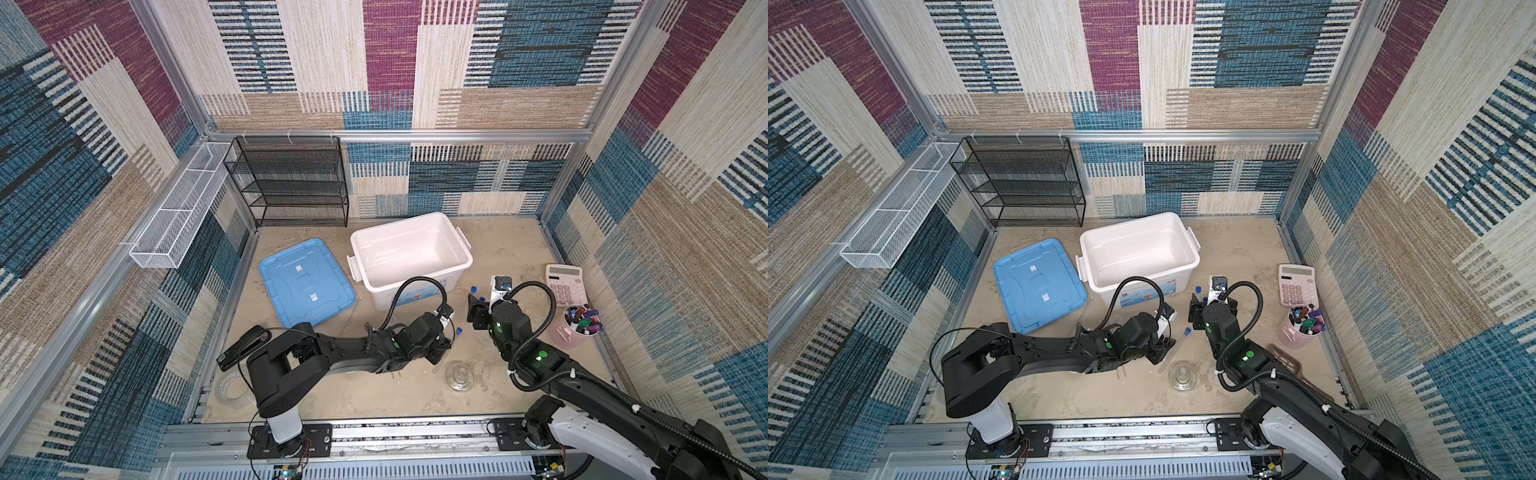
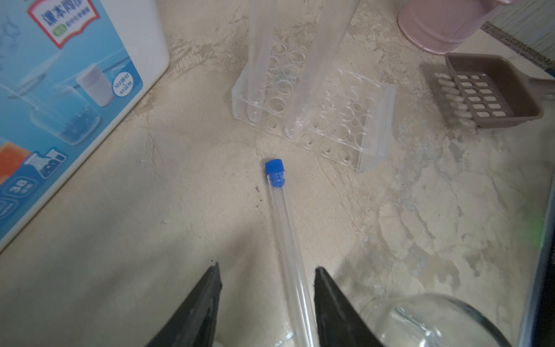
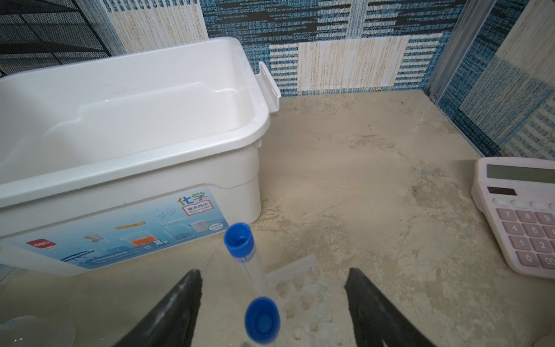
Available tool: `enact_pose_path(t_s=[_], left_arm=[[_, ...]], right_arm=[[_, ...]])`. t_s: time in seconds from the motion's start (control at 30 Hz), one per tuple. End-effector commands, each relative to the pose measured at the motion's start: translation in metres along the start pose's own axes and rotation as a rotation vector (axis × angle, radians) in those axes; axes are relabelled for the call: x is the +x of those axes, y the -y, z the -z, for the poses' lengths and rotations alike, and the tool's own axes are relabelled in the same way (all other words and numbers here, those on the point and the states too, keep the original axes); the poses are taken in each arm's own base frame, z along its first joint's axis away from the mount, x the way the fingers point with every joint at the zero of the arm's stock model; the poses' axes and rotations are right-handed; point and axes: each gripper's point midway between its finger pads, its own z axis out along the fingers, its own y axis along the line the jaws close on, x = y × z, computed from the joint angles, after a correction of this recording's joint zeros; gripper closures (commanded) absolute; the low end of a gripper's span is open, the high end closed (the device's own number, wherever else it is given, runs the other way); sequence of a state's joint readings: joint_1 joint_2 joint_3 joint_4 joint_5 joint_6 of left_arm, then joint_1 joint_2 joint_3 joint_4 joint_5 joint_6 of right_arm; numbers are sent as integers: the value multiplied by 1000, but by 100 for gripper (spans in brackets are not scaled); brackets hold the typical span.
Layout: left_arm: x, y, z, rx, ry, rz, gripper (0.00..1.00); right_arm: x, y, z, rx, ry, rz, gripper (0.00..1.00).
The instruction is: Organize the chemistry lab equipment
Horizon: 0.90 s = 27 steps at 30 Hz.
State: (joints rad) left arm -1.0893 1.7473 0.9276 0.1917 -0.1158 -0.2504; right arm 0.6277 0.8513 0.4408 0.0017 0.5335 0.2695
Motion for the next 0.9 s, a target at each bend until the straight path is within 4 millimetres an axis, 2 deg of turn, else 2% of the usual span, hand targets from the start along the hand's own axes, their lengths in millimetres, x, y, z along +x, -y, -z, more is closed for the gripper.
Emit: enact_pose_path(t_s=[0.0, 0.23, 0.87], left_arm=[[10, 6, 0, 36, -49, -21, 48], [19, 9, -2, 51, -96, -33, 48], [35, 11, -16, 46, -203, -48, 56]], right_arm=[[-7, -2, 3, -19, 19, -22, 17], [-11, -3, 4, -41, 29, -24, 11], [-13, 11, 11, -28, 54, -75, 7]])
